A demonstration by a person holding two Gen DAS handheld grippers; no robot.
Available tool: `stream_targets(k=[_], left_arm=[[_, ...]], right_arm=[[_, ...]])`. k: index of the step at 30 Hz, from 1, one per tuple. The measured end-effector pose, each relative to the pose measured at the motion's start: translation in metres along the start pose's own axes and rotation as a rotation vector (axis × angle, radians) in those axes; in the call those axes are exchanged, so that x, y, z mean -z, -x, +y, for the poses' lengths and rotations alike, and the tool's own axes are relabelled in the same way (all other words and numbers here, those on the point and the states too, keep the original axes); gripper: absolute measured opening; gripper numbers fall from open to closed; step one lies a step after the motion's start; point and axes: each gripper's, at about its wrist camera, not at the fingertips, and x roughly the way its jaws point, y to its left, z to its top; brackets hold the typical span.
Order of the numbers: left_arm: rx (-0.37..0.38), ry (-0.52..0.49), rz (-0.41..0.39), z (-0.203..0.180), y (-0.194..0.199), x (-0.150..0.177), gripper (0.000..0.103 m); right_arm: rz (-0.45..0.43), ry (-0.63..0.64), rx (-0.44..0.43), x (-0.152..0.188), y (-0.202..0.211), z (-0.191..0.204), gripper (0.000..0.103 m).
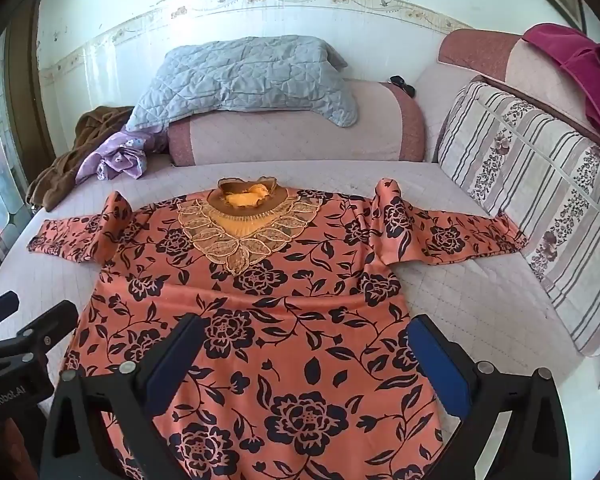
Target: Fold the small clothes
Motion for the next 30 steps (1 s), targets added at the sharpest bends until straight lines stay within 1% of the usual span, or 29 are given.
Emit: stream_targets(k=[15, 22, 30], left_arm=[[0.000, -0.013, 0.005, -0.004, -0.004, 0.000, 0.103], [-0.012, -0.022, 0.012, -0.008, -0.008, 0.001, 0.103], [-0.011, -0.028, 0.021, -0.011, -0.012, 0.002, 0.103]], right_arm=[[-0.004, -0.004, -0.004, -0.001, 0.004, 0.000, 0.103], [0.017, -0.030, -0.021, -0.002, -0.005, -0.005, 0.103], [-0.004, -0.015, -0.001, -0.002, -0.009, -0.007, 0.103]])
